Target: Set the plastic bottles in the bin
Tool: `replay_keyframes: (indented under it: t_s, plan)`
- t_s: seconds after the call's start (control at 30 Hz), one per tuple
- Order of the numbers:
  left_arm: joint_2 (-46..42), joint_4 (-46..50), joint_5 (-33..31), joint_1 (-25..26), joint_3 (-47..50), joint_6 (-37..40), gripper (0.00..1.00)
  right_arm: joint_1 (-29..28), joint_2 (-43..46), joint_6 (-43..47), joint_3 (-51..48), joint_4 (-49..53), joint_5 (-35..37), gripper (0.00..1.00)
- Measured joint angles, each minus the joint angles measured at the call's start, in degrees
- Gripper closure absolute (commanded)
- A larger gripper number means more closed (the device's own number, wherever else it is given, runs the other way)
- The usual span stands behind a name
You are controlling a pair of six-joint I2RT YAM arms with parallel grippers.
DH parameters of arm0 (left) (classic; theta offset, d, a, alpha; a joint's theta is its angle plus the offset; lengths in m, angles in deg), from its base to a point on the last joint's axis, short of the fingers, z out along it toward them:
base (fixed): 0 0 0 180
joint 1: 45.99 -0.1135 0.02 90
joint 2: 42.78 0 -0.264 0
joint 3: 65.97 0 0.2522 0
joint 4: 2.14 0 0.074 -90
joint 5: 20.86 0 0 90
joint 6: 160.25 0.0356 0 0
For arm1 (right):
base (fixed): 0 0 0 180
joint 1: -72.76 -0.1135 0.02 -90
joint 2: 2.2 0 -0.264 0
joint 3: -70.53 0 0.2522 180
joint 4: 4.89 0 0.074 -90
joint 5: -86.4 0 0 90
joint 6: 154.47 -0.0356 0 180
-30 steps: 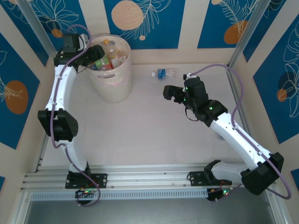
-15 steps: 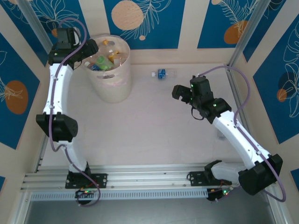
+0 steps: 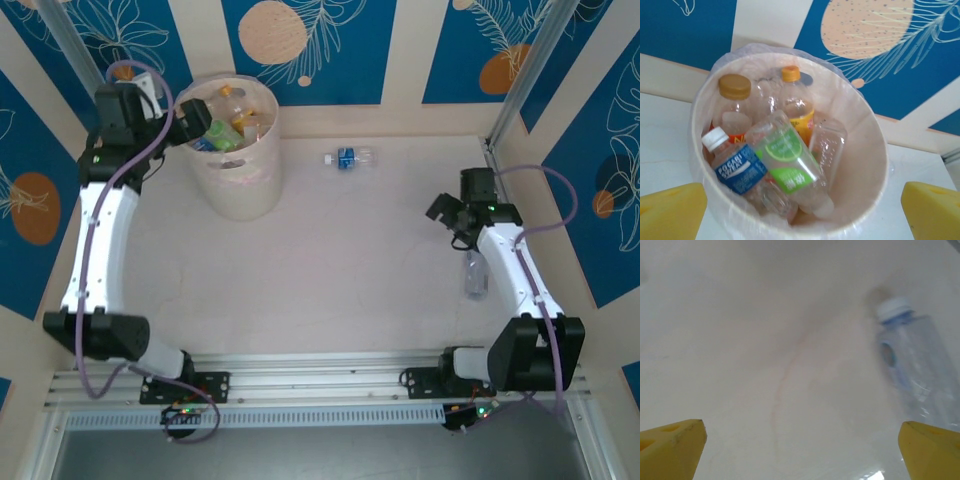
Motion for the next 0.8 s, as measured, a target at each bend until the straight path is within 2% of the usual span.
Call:
replay_keyframes:
  t_s: [0.2, 0.47, 0.63, 0.8]
  plan:
    - [-13.31, -6.01, 0.44, 2.82, 15.3, -0.2, 0.0, 11.65, -1.62, 1.7, -2.93, -0.04, -6.34, 0.01]
    - [-18.21, -8.76, 1.79, 6.1, 24.2, -0.17, 0.0, 16.17, -9.35, 6.01, -2.05, -0.26, -8.68, 0.01]
    - [-18.6, -9.75, 2.23, 6.86, 25.22, -0.2, 0.0, 21.29, -17.2, 8.48, -0.81, -0.46, -11.47, 0.01]
    - [-19.67, -11.41, 2.21, 7.13, 25.44, -0.22, 0.0, 21.62, -22.82, 10.27, 1.46, -0.33, -12.35, 0.01]
